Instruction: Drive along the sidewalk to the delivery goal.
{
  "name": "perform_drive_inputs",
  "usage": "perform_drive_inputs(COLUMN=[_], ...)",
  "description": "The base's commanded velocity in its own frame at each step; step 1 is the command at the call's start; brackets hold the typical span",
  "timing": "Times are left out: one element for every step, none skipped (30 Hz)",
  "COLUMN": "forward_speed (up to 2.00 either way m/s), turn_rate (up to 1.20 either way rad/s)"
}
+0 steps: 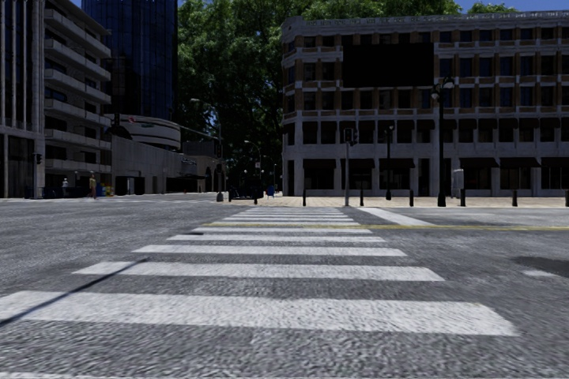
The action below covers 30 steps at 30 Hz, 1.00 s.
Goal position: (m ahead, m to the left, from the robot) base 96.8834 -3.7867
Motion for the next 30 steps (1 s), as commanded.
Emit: perform_drive_inputs(forward_speed=[2.0, 2.0, 2.0, 2.0, 2.0, 2.0, 2.0, 2.0, 2.0, 2.0, 2.0, 2.0, 2.0, 2.0, 2.0, 2.0, 2.0, 2.0, 2.0, 2.0, 2.0, 2.0, 2.0, 2.0, 2.0, 2.0, 2.0, 2.0, 2.0, 2.0], turn_rate=[0.0, 0.0, 0.0, 0.0, 0.0, 0.0, 0.0, 0.0, 0.0, 0.0, 0.0, 0.0, 0.0, 0.0, 0.0, 0.0, 0.0, 0.0, 0.0, 0.0, 0.0, 0.0, 0.0, 0.0, 0.0, 0.0, 0.0, 0.0, 0.0, 0.0])
